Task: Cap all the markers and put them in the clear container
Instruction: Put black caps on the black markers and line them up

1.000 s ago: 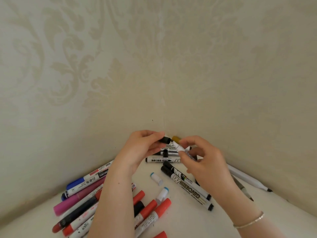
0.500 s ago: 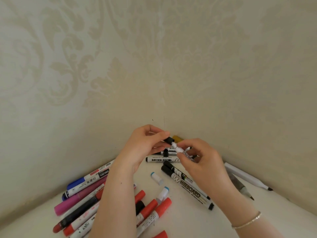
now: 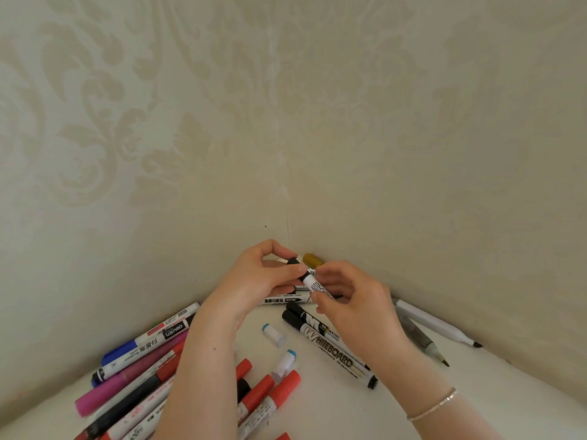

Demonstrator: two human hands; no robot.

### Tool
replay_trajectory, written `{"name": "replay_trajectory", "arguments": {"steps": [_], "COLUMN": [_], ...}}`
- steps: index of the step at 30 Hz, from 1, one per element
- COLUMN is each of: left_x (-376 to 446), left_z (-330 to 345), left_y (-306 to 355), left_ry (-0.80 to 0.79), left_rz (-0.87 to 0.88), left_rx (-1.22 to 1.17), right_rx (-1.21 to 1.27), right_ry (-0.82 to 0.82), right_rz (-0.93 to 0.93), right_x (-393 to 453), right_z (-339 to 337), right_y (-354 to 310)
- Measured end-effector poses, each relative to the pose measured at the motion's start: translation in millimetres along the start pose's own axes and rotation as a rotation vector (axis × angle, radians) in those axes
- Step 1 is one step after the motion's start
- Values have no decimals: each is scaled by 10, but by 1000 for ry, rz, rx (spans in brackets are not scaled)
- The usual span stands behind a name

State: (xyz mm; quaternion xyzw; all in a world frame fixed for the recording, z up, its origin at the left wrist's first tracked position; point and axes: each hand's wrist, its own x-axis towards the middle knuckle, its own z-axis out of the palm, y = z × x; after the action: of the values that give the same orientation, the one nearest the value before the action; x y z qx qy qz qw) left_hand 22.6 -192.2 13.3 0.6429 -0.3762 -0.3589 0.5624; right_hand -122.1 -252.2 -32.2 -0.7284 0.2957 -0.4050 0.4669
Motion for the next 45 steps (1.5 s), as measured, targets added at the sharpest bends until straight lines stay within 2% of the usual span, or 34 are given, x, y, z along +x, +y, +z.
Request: {"name": "replay_trajectory", "arguments": {"steps": [5, 8, 11, 17, 20, 24, 28, 32, 38, 41, 45], "left_x": [9, 22, 30, 70, 81, 75, 46, 20, 36, 52, 69], "left_z": [43, 60, 112, 244, 188, 27, -116, -217, -267, -260, -272], "left_y": [-23, -32, -43, -91, -87, -56, -44, -53, -110, -128, -139], "left_ry": [-16, -33, -26, -7, 106, 278, 321, 321, 327, 321, 331], "left_rz": [-2, -19, -37, -51, -28, 4, 17, 1, -54, -62, -50], "left_rx": [6, 34, 73, 26, 9, -50, -57, -35, 26, 39, 29], "right_rx": [99, 160, 108, -269, -428, -993, -1170, -1159, -709, -783, -909], "right_ry": [78, 64, 38, -32, -90, 28, -87, -97, -64, -40, -204], "right_rz": [61, 111, 129, 136, 188, 218, 320, 293, 307, 309, 368], "right_x": [3, -8, 6, 33, 16, 40, -2, 33, 142, 138, 105], "right_z": [30, 42, 47, -93, -246, -553, -593, -561, -631, -682, -566], "right_y": [-2, -26, -14, -43, -126, -151, -91, 21, 52, 42, 104]}}
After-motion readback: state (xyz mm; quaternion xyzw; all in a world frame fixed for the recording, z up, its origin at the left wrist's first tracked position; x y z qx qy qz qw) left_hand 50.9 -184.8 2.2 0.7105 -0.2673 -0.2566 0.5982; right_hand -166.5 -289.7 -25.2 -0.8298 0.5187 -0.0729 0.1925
